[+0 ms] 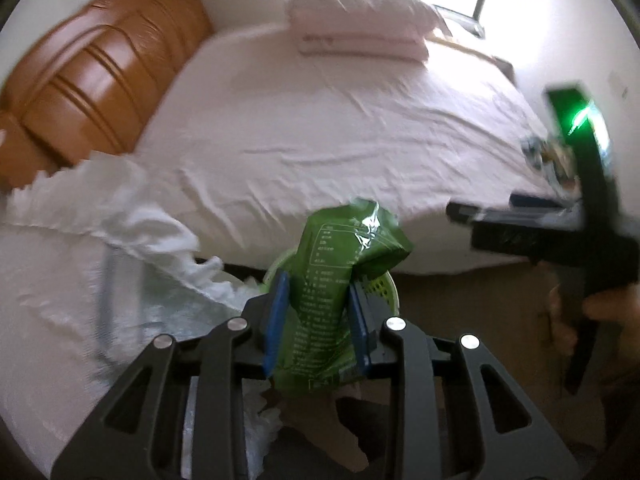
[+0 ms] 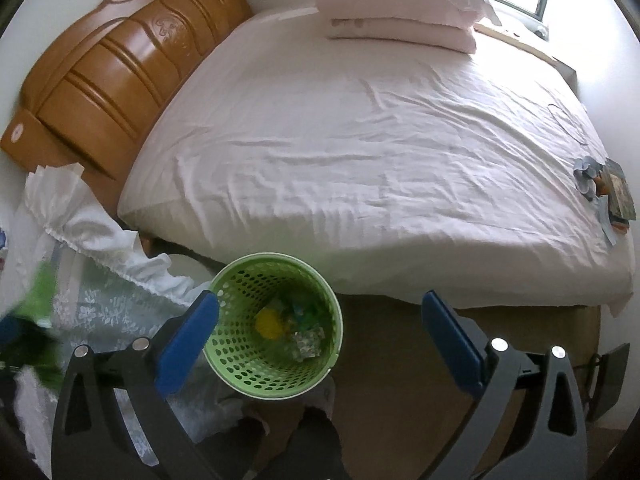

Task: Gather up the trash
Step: 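Carry the foam net and snack bag to the wastebasket and open both tools, then grasp the blue-white surgical mask packet with the right tool while the left tool grasps the red wrapper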

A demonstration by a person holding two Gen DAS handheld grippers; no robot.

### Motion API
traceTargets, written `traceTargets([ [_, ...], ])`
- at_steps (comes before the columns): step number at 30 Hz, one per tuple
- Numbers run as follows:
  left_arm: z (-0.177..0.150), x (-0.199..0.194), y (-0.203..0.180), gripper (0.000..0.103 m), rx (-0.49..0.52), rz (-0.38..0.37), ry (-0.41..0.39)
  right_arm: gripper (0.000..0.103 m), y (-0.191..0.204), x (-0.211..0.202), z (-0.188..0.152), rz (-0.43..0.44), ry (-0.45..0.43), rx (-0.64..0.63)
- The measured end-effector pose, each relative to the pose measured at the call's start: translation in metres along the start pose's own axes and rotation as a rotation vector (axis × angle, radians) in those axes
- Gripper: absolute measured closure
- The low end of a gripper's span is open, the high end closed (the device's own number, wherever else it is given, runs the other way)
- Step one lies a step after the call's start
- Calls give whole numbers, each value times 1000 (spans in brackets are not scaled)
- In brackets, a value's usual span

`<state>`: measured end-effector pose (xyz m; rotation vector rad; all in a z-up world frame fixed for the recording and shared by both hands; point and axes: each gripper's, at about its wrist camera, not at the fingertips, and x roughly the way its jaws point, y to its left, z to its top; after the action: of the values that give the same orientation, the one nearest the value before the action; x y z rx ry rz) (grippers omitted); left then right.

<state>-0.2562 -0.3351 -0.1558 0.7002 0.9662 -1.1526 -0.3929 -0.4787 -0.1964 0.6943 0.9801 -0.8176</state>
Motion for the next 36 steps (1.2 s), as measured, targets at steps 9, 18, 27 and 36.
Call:
traceTargets([
  [9,-1,38,-4,19,-14,-14,76,3,-13,-5,0,4,-16,24],
  [18,2,7,11,9,-52,36,-11,3,-3,-6,3,24,-16,17],
  [27,-1,-61,76,8,-274,134,-133,3,67,-44,17,99,-114,-188],
  [36,-34,-126,158,8,-565,307,-241,3,176,-68,36,303,-170,-490],
])
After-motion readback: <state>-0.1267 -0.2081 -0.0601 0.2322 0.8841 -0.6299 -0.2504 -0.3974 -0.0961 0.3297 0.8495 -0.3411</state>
